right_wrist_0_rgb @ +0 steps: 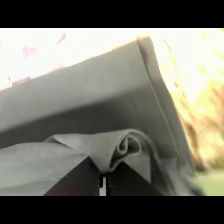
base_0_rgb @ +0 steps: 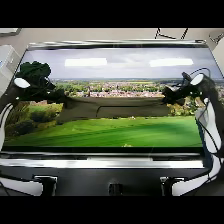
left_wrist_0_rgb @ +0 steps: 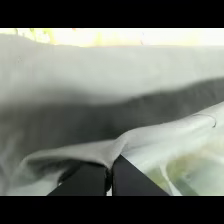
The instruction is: Fold the clothes and pants, and hang the long-sleeved shirts on hangers.
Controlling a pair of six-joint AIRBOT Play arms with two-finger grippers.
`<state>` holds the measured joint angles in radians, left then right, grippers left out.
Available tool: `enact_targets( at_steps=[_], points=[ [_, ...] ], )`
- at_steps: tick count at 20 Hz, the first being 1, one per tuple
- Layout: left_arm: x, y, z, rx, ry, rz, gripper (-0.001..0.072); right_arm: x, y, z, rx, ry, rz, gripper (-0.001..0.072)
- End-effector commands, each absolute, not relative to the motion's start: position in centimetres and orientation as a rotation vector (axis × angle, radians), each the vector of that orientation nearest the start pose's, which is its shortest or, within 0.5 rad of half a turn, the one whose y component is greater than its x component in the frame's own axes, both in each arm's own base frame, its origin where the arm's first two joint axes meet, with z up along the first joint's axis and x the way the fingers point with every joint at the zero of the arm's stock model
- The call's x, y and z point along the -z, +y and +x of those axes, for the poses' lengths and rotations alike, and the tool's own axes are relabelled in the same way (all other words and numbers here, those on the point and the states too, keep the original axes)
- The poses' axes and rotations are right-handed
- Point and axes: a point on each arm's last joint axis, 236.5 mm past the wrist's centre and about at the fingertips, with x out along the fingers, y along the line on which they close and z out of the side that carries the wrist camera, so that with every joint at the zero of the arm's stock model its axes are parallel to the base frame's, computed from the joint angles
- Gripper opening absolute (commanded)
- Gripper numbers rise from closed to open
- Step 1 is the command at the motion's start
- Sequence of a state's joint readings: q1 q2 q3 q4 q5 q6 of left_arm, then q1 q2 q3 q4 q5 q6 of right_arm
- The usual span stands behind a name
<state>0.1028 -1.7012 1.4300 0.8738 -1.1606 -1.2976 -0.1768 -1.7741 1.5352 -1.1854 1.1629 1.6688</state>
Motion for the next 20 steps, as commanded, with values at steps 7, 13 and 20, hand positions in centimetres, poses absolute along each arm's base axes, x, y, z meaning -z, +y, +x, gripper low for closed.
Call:
enact_targets(
  at_steps=[7, 13, 20],
  points=[
    [4.9, -8.1, 46.8, 0.427, 1.387, -0.64, 0.0459, 7.3, -3.7, 45.8, 0.03, 1.498, 0.62, 0.0709],
    [0.7, -9.3, 46.1, 0.483, 1.338, -0.594, 0.0459, 10.0, -1.1, 46.1, -0.039, 1.545, 0.793, 0.0711],
    [-1.8, -15.4, 45.8, 0.594, 1.285, -0.555, 0.037, 6.3, 4.2, 50.8, -0.235, 1.347, 0.909, 0.0037]
  ],
)
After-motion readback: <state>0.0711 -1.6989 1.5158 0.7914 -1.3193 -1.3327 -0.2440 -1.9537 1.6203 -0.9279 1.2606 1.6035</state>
